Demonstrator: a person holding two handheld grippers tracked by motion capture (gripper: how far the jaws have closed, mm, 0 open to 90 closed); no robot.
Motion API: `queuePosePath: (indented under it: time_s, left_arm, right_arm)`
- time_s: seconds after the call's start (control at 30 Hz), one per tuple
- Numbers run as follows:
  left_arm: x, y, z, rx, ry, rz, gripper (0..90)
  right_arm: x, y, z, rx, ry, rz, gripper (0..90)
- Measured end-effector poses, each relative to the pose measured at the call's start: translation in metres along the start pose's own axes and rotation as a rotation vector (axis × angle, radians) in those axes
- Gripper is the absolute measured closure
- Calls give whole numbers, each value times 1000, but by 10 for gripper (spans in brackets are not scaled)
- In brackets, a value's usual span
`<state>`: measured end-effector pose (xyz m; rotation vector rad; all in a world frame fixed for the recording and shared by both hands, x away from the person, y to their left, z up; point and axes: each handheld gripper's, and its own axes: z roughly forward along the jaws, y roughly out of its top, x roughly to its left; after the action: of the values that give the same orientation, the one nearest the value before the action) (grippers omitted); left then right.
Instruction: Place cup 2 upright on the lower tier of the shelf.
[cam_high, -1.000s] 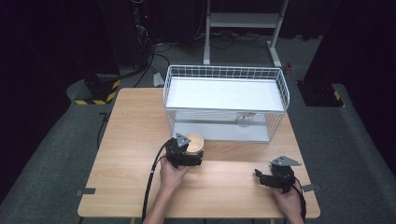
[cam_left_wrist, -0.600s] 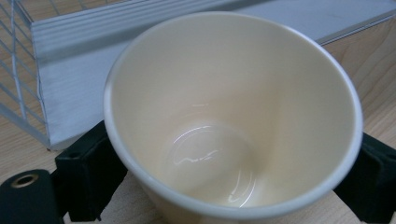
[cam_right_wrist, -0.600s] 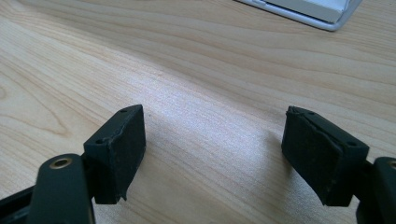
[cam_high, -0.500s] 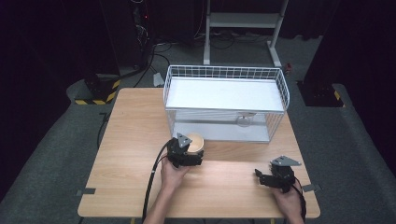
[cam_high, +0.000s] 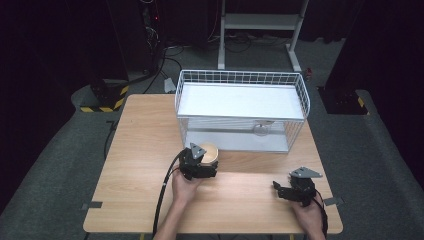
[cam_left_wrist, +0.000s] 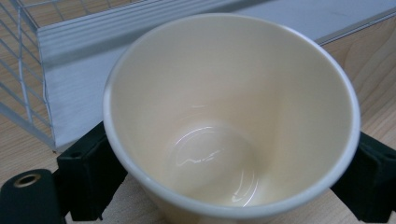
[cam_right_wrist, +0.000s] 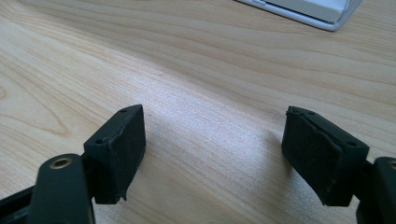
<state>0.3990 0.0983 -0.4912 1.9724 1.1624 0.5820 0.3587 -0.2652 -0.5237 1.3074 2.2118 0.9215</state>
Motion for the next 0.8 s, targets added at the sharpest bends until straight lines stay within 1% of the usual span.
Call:
queuePosePath:
  time_s: [0.27,0.47,0.57,0.63,0.67,0.73,0.8]
  left_arm:
    - [0,0,-1,4,-6,3,95]
    - [-1,1,-3,2,-14,-2,96]
    - [0,2,-4,0,-11,5,96]
    - [0,3,-5,-1,-11,-9,96]
    - [0,3,-5,-2,-7,-10,96]
    - [0,6,-5,6,-4,-6,96]
    - [-1,9,-5,5,-4,5,96]
  right_arm:
    - [0,0,0,0,0,0,218]
    - [0,0,0,0,0,0,218]
    - [0,0,0,0,0,0,218]
    - [0,0,0,0,0,0,218]
    - [0,0,0,0,0,0,218]
    - [0,0,0,0,0,0,218]
    - [0,0,0,0,0,0,218]
